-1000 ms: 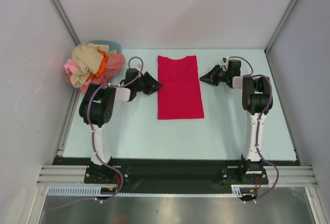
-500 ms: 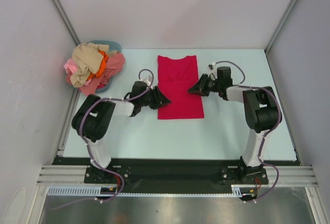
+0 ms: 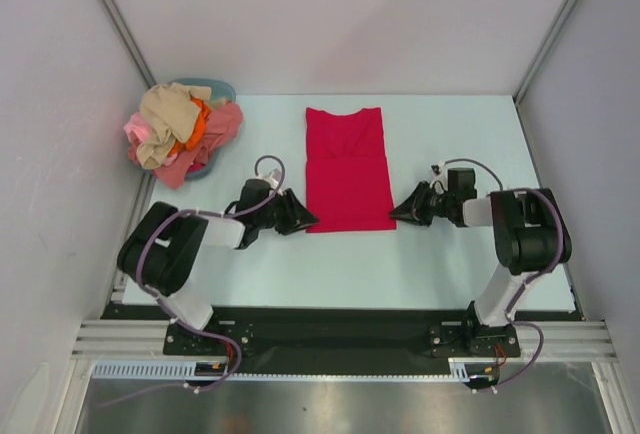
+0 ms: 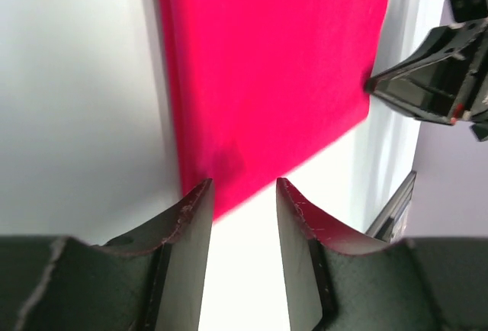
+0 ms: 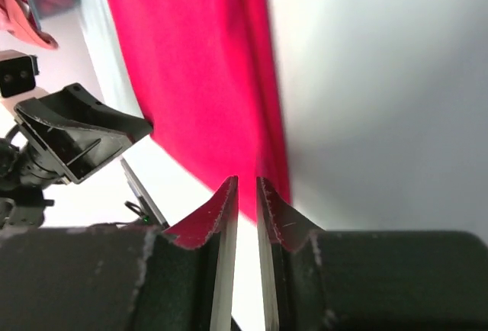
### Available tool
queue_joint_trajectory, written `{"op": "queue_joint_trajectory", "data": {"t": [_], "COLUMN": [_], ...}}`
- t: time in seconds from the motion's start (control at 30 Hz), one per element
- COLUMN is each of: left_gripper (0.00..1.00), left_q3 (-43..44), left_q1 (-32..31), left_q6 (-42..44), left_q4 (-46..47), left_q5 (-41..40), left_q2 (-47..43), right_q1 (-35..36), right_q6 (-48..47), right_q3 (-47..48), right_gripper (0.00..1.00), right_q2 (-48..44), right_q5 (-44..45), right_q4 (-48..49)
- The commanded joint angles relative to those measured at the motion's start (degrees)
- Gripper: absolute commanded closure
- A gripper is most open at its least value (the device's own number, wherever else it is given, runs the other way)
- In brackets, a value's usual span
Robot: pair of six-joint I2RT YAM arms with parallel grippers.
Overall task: Fold and stack the t-shirts
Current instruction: Fold the tshirt
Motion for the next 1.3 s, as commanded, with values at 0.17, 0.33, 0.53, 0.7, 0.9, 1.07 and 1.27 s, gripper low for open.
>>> {"op": "queue_joint_trajectory", "data": {"t": [0.17, 0.33, 0.53, 0.7, 0.9, 1.07, 1.27], "left_gripper": [0.53, 0.33, 0.37, 0.44, 0.50, 0.51, 0.55], "left_q3": [-1.9, -12.2, -20.7, -21.2, -21.8, -21.2, -20.4], "left_q1": [-0.9, -3.0, -10.8, -12.7, -13.7, -14.3, -14.2], "left_q6": [0.5, -12.6, -31.1, -41.1, -51.1, -58.4, -59.8], "left_q4": [-11.8, -6.1, 3.1, 10.5, 14.4, 11.4, 11.1], "left_q5": [-3.8, -14.0, -25.6, -28.0, -31.8, -33.2, -34.7], "left_q2": [-14.7, -24.9, -25.1, -17.2, -11.2, -7.4, -4.6], "right_q1": [4.7, 4.5, 11.6, 18.8, 23.5, 24.4, 26.7], "right_q6": [-2.1, 7.0, 23.8, 29.4, 36.5, 43.1, 47.8], "right_q3": [-0.7, -8.0, -20.3, -24.2, -27.1, -26.4, -26.6], "right_gripper": [0.62, 0.47, 0.35, 0.36, 0.42, 0.50, 0.54], "right_q2": [-16.7, -30.7, -39.6, -40.5, -35.4, -29.6, -24.1], "right_q5": [9.1, 21.0, 39.3, 51.2, 59.0, 59.4, 61.1], "right_q4": [-10.2, -10.5, -2.3, 3.2, 9.8, 9.8, 12.1]}}
